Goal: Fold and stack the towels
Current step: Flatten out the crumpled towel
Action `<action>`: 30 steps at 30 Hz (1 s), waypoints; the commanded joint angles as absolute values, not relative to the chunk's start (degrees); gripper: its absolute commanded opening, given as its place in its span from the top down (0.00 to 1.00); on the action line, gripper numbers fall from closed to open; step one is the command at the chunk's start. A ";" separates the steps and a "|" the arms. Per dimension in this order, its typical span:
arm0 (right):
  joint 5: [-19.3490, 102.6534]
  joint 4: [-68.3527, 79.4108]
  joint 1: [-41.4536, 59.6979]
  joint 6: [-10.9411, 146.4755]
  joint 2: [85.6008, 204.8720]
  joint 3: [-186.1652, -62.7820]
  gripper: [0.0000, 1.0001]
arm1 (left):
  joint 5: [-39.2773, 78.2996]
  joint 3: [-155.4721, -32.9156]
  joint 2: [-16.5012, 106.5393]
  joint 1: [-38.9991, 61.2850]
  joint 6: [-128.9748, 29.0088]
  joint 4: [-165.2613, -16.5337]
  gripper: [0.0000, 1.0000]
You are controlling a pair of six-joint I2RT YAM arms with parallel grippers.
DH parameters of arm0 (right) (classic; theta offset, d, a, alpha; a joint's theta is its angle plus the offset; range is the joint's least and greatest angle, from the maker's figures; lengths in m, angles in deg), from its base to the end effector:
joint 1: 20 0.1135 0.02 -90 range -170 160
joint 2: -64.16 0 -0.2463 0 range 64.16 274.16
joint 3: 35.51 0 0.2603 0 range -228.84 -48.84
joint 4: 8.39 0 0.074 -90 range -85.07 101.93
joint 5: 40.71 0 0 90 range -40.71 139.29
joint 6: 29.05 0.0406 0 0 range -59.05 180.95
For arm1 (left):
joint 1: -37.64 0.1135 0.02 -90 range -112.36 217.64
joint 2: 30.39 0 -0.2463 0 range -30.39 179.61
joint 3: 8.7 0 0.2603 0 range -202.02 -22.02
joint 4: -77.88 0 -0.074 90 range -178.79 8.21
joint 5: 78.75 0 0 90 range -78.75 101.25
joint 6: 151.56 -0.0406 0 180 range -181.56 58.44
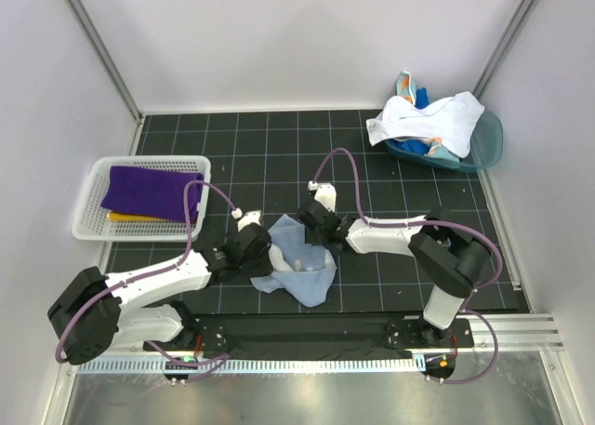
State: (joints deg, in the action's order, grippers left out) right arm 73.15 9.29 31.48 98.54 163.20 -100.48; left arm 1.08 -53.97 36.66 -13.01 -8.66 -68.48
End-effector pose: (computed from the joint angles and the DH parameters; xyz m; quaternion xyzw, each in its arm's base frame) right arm 0.2265 0.2582 0.1236 -0.0445 0.9258 0.0856 0.3655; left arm 0.1516 -0.1736 0.1499 -0.0450 0.9504 -0.1802 0.2497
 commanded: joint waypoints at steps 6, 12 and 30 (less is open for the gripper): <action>75.92 7.66 28.52 100.06 160.06 -98.68 0.94 | 2.55 -52.35 35.44 -14.04 -6.98 -70.60 1.00; 78.55 10.55 24.13 100.07 148.91 -94.55 0.98 | 3.69 -51.12 30.97 -14.65 -5.75 -69.64 1.00; 84.18 23.30 17.44 92.42 139.31 -101.39 0.99 | 3.08 -54.27 15.50 -16.67 -4.25 -58.83 1.00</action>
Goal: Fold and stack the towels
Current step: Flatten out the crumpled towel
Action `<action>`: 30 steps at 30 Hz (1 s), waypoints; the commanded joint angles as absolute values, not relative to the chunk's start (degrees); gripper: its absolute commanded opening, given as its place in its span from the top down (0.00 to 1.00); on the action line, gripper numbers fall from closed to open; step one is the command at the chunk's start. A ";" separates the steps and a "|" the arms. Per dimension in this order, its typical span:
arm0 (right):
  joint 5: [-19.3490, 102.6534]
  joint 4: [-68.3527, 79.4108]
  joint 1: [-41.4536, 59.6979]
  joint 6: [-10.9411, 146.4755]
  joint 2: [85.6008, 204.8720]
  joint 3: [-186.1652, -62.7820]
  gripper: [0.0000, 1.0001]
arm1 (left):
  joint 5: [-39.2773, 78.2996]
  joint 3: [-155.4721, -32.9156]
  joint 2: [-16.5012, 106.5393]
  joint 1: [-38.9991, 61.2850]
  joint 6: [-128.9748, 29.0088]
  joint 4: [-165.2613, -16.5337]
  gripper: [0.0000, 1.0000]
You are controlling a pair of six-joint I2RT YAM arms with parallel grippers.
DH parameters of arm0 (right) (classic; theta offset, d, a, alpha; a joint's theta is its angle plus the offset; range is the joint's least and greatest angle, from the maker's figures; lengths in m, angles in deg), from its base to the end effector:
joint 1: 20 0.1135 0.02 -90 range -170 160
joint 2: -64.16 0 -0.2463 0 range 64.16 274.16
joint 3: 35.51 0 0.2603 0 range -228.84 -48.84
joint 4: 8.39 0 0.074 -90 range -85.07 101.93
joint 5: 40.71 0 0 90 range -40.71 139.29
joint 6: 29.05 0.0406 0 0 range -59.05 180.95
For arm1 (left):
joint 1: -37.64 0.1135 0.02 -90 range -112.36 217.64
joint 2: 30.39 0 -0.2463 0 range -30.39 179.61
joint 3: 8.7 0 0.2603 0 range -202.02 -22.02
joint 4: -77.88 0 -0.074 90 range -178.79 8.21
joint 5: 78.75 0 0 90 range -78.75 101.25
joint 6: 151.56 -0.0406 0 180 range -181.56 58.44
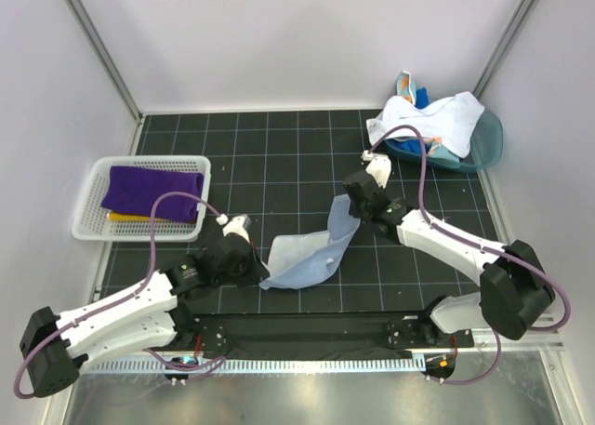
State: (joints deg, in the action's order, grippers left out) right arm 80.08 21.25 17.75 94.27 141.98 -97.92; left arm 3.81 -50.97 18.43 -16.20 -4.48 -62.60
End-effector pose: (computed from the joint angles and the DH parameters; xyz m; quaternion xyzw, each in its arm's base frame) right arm 0.2467 0.1647 0.2080 0.0670 0.8941 0.0146 0.4425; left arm 0.1197 -0.1549 0.1869 -0.0504 0.9244 -0.2733 0.2612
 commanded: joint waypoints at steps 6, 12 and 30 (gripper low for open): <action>86.90 27.60 17.00 91.10 133.52 -103.50 0.98 | 5.27 -59.28 14.87 -17.72 -7.68 -54.78 1.00; 87.70 34.11 15.50 87.59 129.73 -107.72 0.95 | 1.07 -67.54 21.80 -28.00 -8.48 -54.78 1.00; 72.95 25.68 14.98 83.01 167.33 -131.45 0.35 | -6.69 -54.39 10.93 -10.46 2.86 -53.54 1.00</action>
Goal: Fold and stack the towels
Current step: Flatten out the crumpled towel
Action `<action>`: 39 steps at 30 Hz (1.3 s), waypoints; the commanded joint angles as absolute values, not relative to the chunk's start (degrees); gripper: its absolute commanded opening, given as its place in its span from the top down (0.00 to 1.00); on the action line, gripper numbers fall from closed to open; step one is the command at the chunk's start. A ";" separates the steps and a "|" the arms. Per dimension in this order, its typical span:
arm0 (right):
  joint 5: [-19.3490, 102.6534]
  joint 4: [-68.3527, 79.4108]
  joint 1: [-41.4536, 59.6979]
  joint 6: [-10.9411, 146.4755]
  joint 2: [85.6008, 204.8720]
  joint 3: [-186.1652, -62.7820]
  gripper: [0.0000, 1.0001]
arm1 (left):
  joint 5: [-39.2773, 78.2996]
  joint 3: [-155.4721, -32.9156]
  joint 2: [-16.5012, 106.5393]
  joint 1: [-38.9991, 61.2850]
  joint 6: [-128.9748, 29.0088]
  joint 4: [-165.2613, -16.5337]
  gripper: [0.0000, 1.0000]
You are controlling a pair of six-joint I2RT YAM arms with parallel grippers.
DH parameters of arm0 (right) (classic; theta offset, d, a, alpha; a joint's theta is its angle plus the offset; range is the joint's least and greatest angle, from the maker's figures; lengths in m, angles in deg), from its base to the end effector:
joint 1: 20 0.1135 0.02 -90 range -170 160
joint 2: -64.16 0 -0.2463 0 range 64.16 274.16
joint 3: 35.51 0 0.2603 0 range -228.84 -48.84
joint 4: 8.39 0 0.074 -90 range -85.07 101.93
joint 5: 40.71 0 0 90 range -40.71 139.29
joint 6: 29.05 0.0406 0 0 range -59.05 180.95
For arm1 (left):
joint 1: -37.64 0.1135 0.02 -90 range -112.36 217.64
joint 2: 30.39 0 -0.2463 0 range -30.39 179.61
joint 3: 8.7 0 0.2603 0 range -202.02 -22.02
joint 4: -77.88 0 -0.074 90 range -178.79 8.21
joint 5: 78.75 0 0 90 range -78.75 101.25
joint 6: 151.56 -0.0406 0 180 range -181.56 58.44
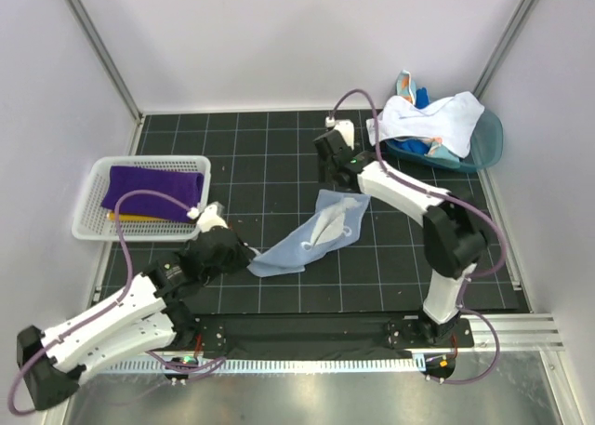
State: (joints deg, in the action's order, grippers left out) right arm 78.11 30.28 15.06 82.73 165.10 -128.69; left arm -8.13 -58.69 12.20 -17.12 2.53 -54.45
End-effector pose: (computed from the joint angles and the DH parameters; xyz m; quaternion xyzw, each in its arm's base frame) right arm 0.3388 0.2139 0.2408 -0.0123 0.9040 -0.0322 0.4261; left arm 0.1163 -0.1413 0.2411 -0.1433 0.8856 -0.2792 0.3423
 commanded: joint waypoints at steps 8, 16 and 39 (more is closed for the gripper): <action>76.44 21.99 14.98 89.42 160.50 -121.63 0.23 | 1.06 -47.16 7.41 1.96 1.45 -53.73 1.00; 77.68 17.51 10.59 93.65 153.45 -105.80 0.25 | -2.98 -48.92 -1.02 2.49 4.79 -42.13 1.00; 72.15 12.67 6.36 92.33 169.62 -108.42 0.51 | 2.99 -67.53 21.34 2.49 -10.84 -52.91 0.55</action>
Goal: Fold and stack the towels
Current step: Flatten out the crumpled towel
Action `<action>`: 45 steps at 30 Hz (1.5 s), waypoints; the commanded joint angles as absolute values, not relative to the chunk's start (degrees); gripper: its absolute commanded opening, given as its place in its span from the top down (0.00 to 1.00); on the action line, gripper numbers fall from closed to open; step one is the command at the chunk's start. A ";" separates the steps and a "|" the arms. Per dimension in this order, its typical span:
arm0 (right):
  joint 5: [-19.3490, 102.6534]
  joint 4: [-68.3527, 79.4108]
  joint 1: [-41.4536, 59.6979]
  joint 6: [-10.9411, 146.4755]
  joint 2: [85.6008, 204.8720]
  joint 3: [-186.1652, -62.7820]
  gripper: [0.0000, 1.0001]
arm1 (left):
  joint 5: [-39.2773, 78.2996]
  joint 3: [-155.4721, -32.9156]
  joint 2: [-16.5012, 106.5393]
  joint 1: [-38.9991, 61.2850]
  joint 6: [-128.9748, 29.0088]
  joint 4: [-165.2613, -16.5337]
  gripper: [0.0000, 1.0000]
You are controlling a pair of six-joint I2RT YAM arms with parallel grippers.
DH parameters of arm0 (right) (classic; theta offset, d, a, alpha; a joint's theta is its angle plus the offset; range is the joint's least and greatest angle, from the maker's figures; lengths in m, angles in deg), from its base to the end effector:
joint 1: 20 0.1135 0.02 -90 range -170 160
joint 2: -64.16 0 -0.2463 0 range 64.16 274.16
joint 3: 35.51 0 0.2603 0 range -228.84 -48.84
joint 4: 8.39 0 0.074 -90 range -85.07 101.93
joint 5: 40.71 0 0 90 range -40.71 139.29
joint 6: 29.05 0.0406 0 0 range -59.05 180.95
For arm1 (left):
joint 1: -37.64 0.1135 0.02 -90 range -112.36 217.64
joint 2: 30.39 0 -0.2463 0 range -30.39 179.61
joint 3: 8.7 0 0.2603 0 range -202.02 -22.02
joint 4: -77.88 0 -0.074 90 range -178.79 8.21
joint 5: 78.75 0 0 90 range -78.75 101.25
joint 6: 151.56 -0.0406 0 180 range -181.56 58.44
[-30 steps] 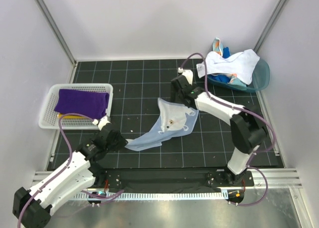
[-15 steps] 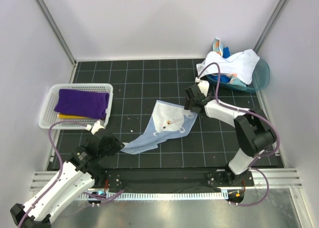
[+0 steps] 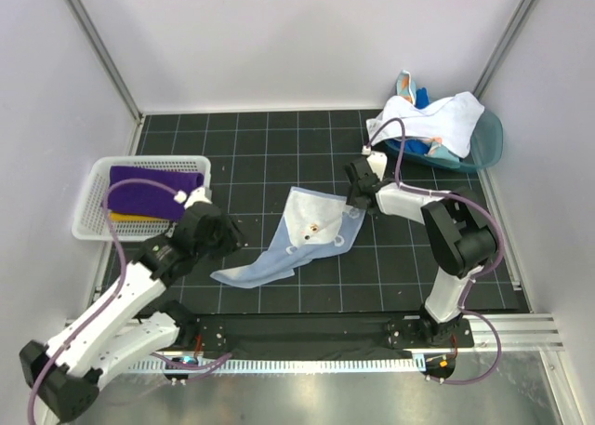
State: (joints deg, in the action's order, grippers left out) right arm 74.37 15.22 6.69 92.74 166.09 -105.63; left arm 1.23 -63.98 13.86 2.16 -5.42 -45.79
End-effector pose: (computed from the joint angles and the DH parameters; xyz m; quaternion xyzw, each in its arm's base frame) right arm 0.3249 0.1441 0.1261 0.1059 0.9282 -0.0392 0.3544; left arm 0.1501 -0.0983 0.2541 -0.1979 0.9005 -0.2153 0.3220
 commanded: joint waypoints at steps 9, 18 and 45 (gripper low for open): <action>63.89 13.80 6.36 89.35 178.75 -117.81 0.66 | 2.28 -82.74 49.22 3.71 -19.36 -61.11 0.52; 66.52 17.85 6.01 87.41 174.55 -120.47 0.37 | 8.62 -101.72 76.29 8.72 -27.37 -62.70 0.54; 65.73 15.92 5.31 87.58 176.92 -118.97 0.49 | 5.72 -109.39 92.13 11.10 -29.57 -59.70 0.53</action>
State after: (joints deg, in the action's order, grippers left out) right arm 66.88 16.27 5.62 87.61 175.05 -118.07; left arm 5.25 -109.16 89.36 10.94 -29.27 -59.84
